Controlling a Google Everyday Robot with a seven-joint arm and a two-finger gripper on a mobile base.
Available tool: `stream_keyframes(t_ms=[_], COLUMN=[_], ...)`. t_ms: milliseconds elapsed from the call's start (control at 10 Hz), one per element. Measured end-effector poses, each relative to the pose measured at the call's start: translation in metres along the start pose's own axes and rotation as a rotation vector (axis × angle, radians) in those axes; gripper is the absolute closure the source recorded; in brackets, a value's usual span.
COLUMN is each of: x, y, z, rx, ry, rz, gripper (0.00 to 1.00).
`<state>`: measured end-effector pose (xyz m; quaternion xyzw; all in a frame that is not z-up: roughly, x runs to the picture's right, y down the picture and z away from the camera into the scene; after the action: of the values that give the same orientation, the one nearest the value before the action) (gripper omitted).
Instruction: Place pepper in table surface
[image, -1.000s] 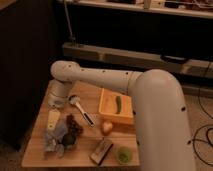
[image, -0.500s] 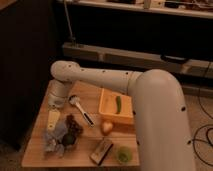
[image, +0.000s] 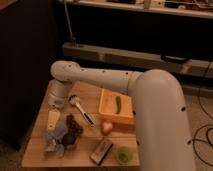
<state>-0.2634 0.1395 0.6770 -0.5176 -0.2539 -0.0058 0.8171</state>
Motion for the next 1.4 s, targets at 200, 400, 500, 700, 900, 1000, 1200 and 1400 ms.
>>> stream_keyframes(t_ms=[200, 400, 500, 700, 900, 1000, 1200, 1400], x=[0.003, 0.016, 0.027, 0.047, 0.083, 0.102, 0.157, 0.193], y=[-0.004, -0.014, -0.024, -0.044, -0.058, -0.060, -0.045, -0.025], z=[-0.013, -0.041, -0.061, -0.105, -0.151, -0.168, -0.202, -0.217], rx=[0.050, 0.114, 0.153, 0.235, 0.314, 0.347, 0.410, 0.455], ry=[0.062, 0.128, 0.153, 0.193, 0.235, 0.253, 0.277, 0.269], rz=[0.062, 0.140, 0.187, 0.285, 0.411, 0.468, 0.609, 0.713], gripper=[0.20, 0.20, 0.20, 0.20, 0.20, 0.20, 0.20, 0.20])
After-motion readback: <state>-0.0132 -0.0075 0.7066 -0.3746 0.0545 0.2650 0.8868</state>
